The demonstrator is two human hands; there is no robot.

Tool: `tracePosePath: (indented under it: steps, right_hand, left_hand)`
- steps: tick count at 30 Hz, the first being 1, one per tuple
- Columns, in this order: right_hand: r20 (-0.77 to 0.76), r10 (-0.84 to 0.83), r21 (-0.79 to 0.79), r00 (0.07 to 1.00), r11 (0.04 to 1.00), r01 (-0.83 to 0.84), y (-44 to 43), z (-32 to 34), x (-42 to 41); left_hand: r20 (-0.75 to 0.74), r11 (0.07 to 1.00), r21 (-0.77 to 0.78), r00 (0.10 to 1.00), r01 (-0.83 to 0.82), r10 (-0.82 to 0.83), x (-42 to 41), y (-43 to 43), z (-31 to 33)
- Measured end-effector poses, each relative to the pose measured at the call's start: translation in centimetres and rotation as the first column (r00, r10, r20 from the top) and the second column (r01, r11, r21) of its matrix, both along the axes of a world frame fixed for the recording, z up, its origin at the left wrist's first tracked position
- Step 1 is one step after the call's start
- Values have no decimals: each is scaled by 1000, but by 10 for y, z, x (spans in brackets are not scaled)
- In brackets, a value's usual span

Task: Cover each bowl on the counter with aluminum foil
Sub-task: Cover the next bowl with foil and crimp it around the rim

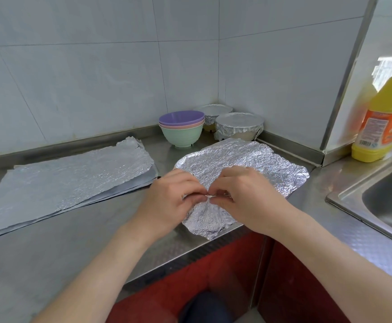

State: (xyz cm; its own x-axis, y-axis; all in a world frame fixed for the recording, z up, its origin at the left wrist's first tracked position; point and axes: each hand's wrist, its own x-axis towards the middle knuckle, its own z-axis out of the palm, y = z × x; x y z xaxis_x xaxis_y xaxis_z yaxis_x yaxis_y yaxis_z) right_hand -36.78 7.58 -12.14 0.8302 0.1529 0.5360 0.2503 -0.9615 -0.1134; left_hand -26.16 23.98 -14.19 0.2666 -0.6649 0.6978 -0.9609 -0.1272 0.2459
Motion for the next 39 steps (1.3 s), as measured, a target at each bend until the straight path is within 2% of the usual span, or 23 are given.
tracePosePath:
  steps: [4,7,11,15,18,21,24,27,31,35,39]
  right_hand:
    - [64,-28,-52,998,998,32,3,-5,3]
    - [74,-61,-69,995,995,66,10,-7,2]
    - [-86,-47,27,995,998,49,10,9,-7]
    - [-142,-20,312,990,948,64,-6,32,-12]
    - [-225,-11,370,974,924,95,-10,33,-11]
    - [-281,14,376,960,921,96,-8,26,-11]
    - [-274,17,355,962,931,84,-7,24,-10]
    - [-247,0,253,969,965,65,-7,22,-10]
    - [-159,-10,139,987,990,32,-5,14,-8]
    - [-66,10,4,998,1000,-9,-3,6,-6]
    - [34,-24,-78,999,997,26,1,-2,-4]
  left_hand:
    - [116,999,-26,993,-32,34,-1,-3,-7]
    - [130,999,-34,991,-40,44,1,-3,-9]
    - [52,1000,-15,999,0,1,5,5,-4]
    - [-78,999,-38,997,-30,27,6,16,3]
    - [-122,997,-62,992,-47,39,1,12,8]
    - [-145,999,-22,989,-30,27,-4,3,9]
    - [-181,1000,-4,984,-1,0,-4,0,9]
    - [-182,1000,1,983,19,-18,-3,1,10]
    - [-116,999,17,993,39,-36,-2,1,7]
    - [17,999,27,1000,18,-18,-2,0,2]
    - [79,1000,-16,997,-3,4,-4,-2,-3]
